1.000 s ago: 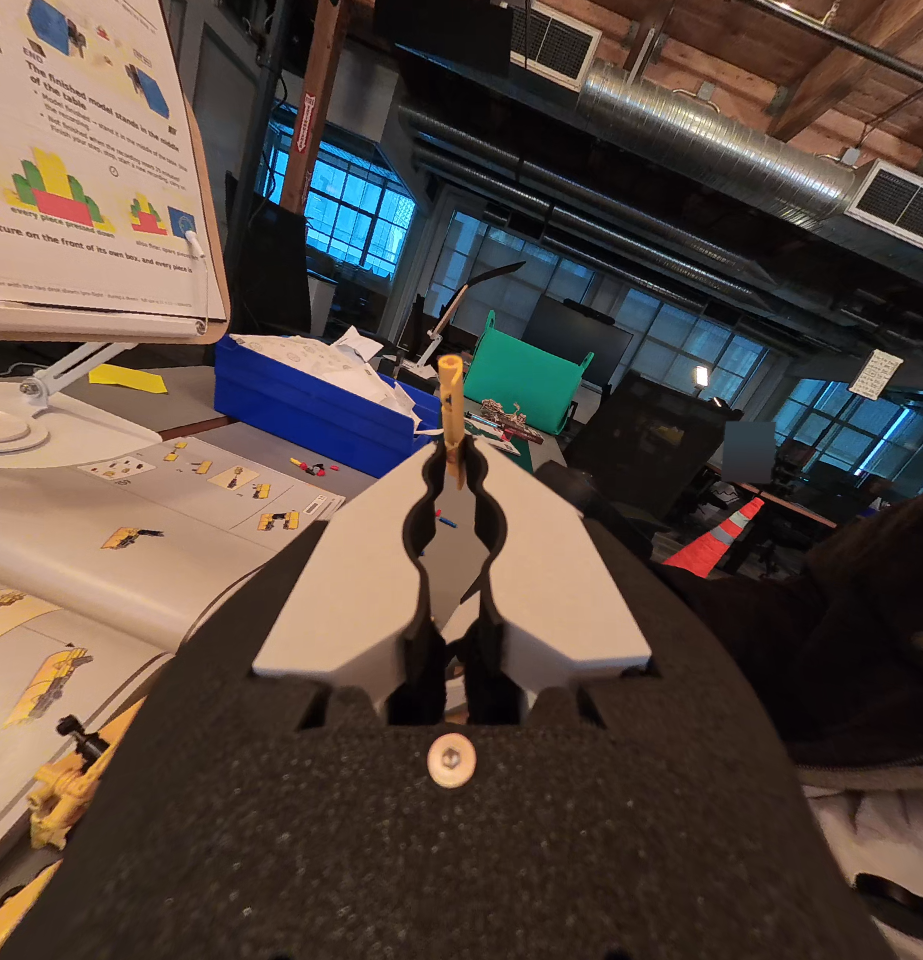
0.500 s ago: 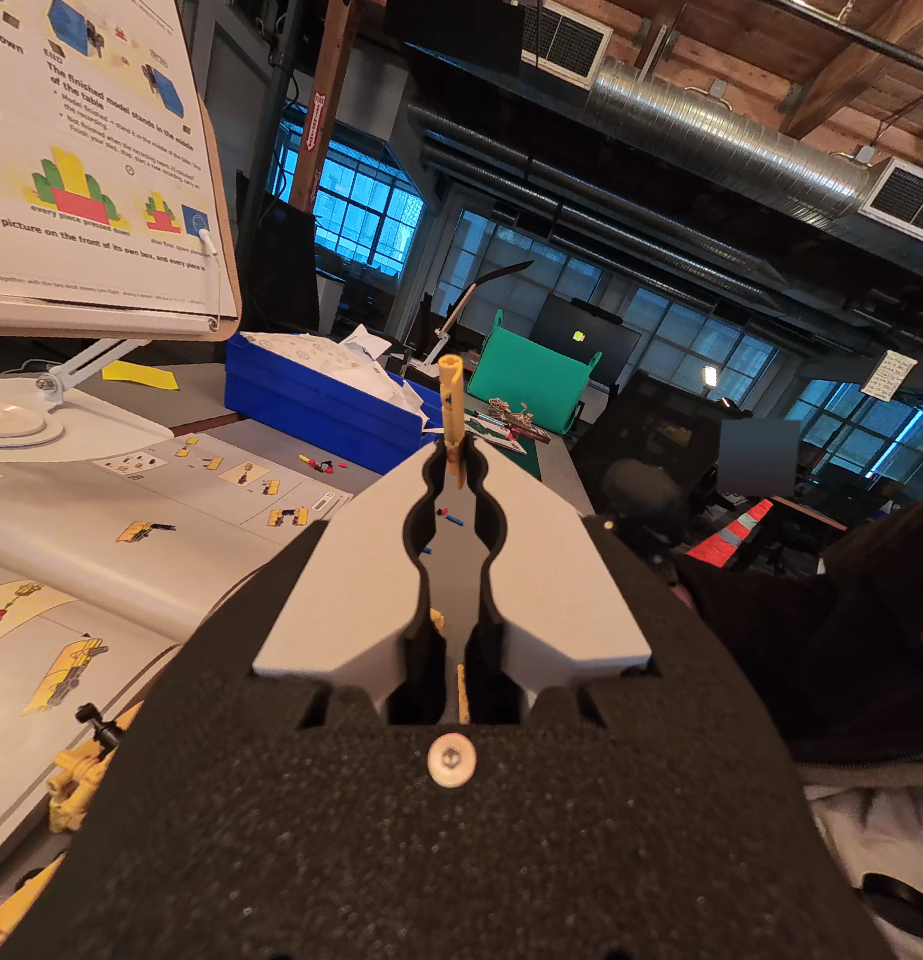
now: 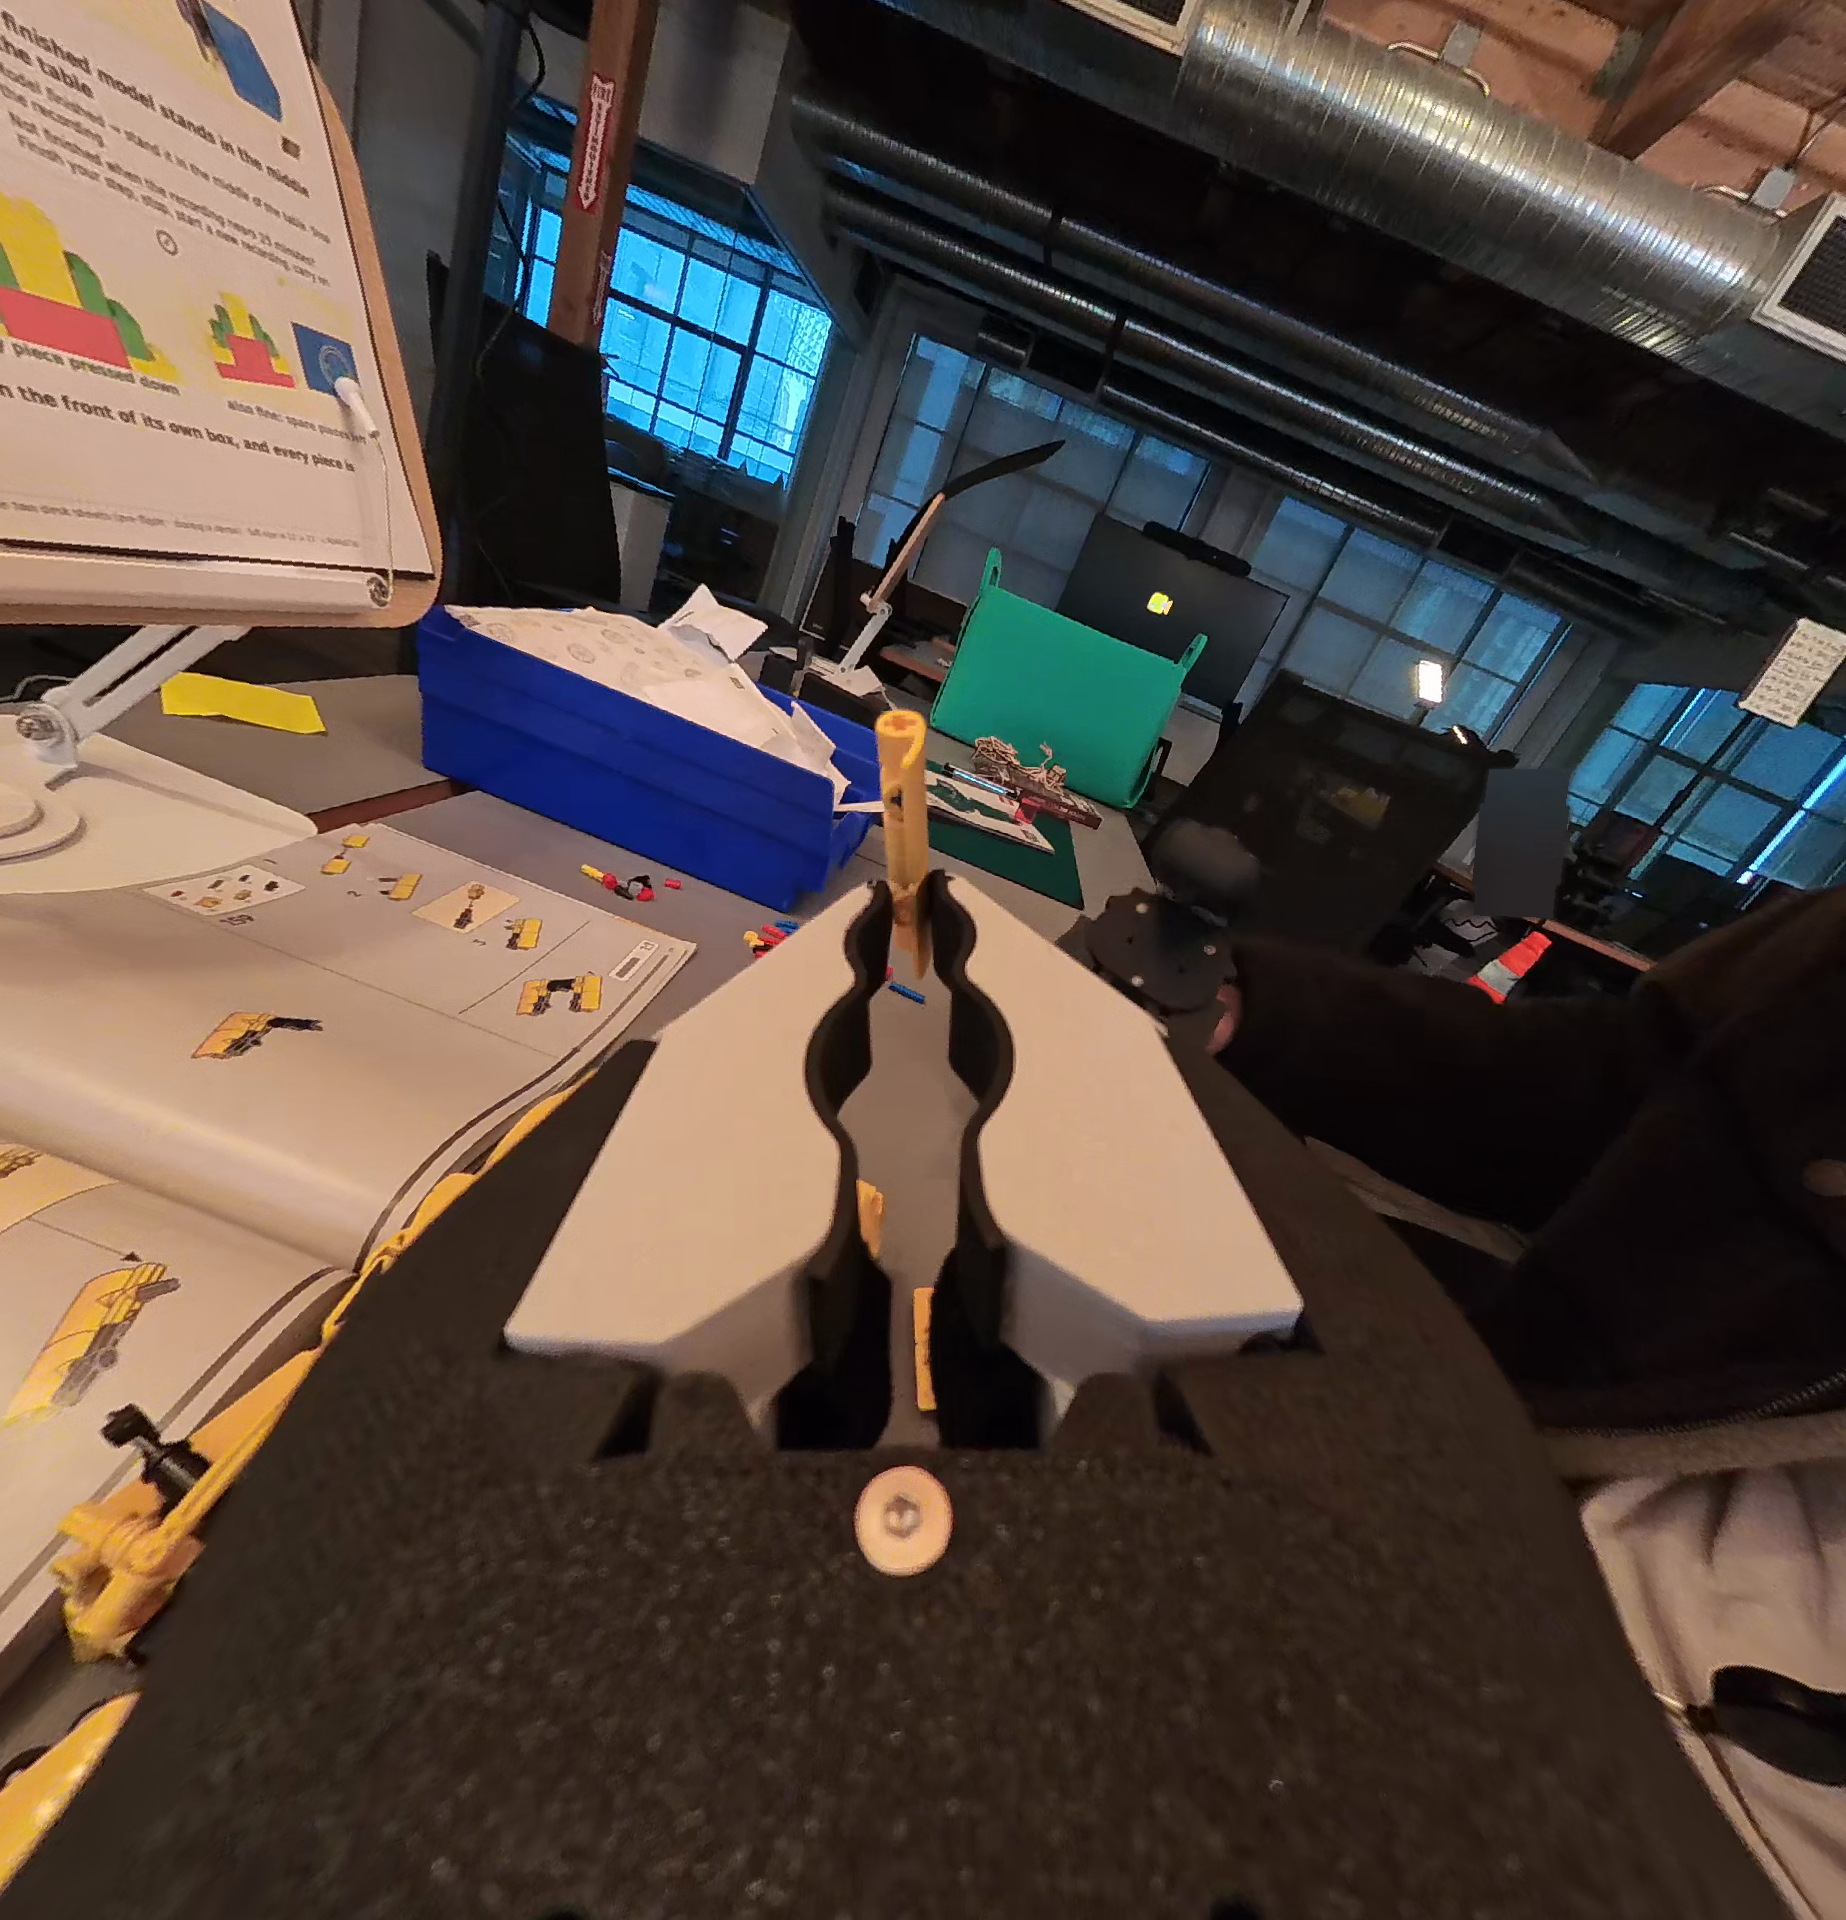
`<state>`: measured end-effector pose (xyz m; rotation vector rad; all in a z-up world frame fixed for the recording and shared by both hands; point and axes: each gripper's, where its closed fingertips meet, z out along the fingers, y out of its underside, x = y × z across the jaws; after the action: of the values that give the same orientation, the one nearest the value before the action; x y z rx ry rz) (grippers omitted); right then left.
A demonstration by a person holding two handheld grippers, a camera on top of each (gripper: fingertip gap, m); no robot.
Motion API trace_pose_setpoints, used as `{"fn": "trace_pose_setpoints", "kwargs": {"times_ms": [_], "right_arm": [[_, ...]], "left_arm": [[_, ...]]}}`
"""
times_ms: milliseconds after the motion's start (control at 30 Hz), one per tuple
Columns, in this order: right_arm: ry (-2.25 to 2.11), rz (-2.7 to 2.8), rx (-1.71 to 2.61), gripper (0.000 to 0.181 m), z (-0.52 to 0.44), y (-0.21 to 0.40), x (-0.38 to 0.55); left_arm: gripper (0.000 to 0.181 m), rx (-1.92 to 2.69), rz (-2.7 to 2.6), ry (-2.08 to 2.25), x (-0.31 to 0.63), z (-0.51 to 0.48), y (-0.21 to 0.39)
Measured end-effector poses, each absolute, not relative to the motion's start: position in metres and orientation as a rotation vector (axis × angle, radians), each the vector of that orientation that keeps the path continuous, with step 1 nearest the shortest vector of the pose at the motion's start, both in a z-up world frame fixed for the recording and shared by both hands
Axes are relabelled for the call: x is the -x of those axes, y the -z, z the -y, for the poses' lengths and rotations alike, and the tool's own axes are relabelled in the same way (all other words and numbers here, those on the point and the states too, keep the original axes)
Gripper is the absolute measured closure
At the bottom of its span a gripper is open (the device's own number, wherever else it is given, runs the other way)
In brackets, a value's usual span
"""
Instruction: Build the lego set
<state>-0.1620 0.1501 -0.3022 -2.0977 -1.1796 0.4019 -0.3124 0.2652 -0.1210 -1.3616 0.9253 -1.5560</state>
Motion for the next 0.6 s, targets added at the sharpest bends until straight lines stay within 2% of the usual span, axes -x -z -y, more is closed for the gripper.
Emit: {"fn": "trace_pose_setpoints", "kwargs": {"times_ms": [167, 267, 467, 600], "right_arm": [[-0.434, 1.16, 2.073, 0.166, -0.154, 0.303, 0.169], [-0.377, 1.18, 2.025, 0.177, -0.158, 0.304, 0.168], [-0.359, 1.197, 2.057, 0.178, -0.162, 0.303, 0.172], [-0.277, 1.275, 1.897, 0.178, -0.173, 0.254, 0.209]], "left_arm": [[0.175, 1.367, -0.933, 1.558, 0.311, -0.265, 0.123], [0.175, 1.366, -0.938, 1.566, 0.311, -0.263, 0.123], [0.175, 1.375, -1.026, 1.656, 0.303, -0.244, 0.128], [0.175, 1.401, -1.081, 1.794, 0.296, -0.225, 0.132]]}}
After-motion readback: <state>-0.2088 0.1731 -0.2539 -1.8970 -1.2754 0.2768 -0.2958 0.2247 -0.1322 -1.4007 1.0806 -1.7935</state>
